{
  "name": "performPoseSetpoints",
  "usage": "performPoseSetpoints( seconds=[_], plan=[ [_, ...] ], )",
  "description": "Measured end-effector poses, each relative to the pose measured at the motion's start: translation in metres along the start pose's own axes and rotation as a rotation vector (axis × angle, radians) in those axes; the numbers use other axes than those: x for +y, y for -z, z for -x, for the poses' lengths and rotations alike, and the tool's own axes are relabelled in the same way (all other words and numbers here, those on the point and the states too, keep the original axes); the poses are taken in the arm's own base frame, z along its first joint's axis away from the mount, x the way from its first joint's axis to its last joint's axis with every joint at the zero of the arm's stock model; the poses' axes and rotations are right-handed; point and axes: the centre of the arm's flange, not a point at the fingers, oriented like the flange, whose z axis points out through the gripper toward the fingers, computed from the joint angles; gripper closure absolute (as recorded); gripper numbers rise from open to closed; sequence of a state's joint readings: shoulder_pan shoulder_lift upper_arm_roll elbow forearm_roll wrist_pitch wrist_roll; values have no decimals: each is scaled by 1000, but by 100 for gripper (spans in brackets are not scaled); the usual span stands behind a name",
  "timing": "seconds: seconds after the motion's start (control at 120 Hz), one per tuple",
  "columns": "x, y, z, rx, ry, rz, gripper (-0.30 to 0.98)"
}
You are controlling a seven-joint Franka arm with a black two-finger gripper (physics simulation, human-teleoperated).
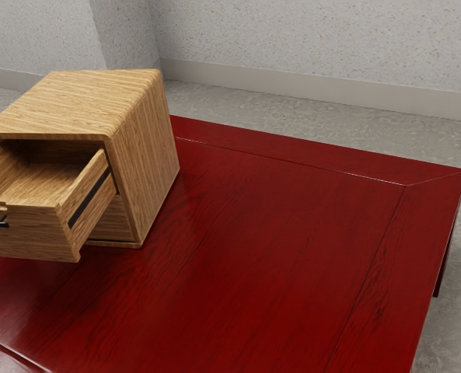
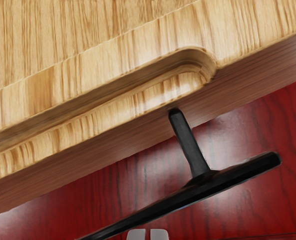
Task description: Push the drawer handle with one arm to close the drawer
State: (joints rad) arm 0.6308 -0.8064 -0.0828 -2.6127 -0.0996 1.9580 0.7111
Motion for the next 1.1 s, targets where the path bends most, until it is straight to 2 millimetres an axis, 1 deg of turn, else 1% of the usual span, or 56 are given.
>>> performPoseSetpoints(
  seconds=[0.217, 0.317, 0.475, 0.55, 0.9, 1.1],
  plan=[
    [-4, -3, -7, 2, -38, 0, 79],
    [-6, 1, -10, 11, -50, -6, 77],
    [-10, 0, -16, 9, -61, -5, 79],
    [-13, -3, -19, 6, -66, -1, 79],
    [-26, -4, -37, 0, -85, 3, 79],
    [-35, -8, -49, -6, -93, 10, 79]
  ],
)
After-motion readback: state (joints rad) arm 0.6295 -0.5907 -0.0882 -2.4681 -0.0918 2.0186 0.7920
